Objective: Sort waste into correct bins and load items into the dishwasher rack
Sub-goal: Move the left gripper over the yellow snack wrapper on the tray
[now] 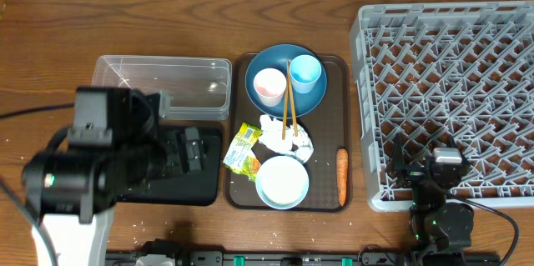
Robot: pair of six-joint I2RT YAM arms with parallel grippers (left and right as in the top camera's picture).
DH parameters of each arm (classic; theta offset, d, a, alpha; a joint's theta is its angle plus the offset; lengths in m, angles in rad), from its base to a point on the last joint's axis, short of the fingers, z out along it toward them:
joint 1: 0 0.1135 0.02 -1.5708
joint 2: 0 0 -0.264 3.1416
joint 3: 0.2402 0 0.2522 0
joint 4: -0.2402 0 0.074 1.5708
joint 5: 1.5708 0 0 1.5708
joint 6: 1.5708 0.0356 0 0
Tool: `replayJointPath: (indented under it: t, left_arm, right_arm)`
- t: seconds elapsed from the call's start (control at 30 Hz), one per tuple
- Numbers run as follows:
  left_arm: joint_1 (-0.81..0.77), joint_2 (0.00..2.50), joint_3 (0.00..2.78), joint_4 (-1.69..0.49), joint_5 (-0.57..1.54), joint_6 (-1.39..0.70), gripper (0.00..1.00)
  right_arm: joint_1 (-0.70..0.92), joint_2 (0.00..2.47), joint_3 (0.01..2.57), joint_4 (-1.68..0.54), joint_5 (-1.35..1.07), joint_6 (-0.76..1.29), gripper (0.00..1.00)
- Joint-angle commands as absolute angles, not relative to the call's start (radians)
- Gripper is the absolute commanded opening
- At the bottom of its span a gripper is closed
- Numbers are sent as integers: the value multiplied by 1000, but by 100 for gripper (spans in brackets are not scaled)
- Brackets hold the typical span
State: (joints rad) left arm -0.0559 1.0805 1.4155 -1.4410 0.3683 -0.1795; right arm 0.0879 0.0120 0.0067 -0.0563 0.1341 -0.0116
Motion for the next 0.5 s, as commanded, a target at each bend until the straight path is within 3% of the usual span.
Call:
replayJointPath:
  t: [0.0,0.33,0.47]
  left_arm:
    - [-58,1131,1426,-1462,382,-192,97]
    - [-105,1185,1365,-1429,352,-216,75]
    - [-145,1181,1323,-1379,337,-215,73]
  right_arm:
    - [84,9,6,-60,142,-16,99]
    - [84,9,6,-60,142,-16,99]
    - [84,9,6,-60,142,-16,99]
